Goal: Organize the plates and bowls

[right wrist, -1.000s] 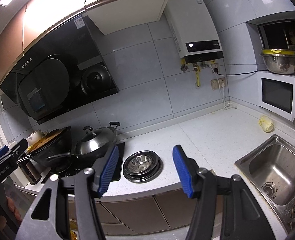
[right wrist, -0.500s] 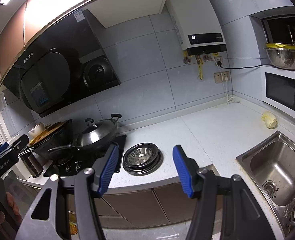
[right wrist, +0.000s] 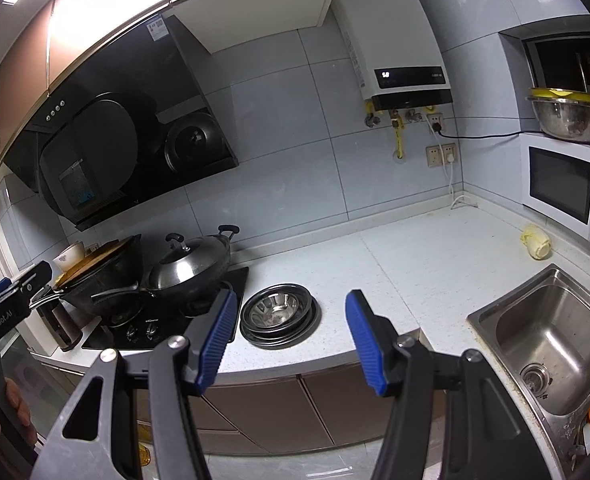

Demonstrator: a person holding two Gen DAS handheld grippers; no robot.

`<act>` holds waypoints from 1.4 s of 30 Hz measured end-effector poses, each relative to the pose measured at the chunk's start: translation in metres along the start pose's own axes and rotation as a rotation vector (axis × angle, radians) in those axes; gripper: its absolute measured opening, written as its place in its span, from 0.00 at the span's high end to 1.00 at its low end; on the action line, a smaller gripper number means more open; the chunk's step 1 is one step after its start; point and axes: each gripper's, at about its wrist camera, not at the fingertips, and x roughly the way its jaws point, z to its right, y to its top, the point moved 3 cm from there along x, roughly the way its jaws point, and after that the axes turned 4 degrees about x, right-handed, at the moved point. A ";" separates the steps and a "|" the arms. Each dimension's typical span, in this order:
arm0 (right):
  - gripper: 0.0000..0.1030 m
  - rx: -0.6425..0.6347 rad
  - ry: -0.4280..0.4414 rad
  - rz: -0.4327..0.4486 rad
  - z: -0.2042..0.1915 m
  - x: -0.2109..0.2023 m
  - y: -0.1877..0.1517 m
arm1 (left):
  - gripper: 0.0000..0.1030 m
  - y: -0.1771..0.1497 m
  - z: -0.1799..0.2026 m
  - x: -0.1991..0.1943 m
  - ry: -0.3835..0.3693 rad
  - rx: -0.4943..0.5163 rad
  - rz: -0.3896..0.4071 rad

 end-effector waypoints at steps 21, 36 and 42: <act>0.46 -0.008 -0.005 -0.005 0.007 -0.003 -0.002 | 0.01 0.000 -0.001 -0.003 -0.010 -0.016 -0.015; 0.46 -0.007 -0.025 -0.011 0.013 -0.001 -0.005 | 0.01 -0.003 0.003 -0.005 0.008 0.003 0.025; 0.46 -0.007 -0.031 -0.009 0.014 -0.001 -0.003 | 0.01 -0.001 -0.002 0.002 -0.010 -0.034 -0.021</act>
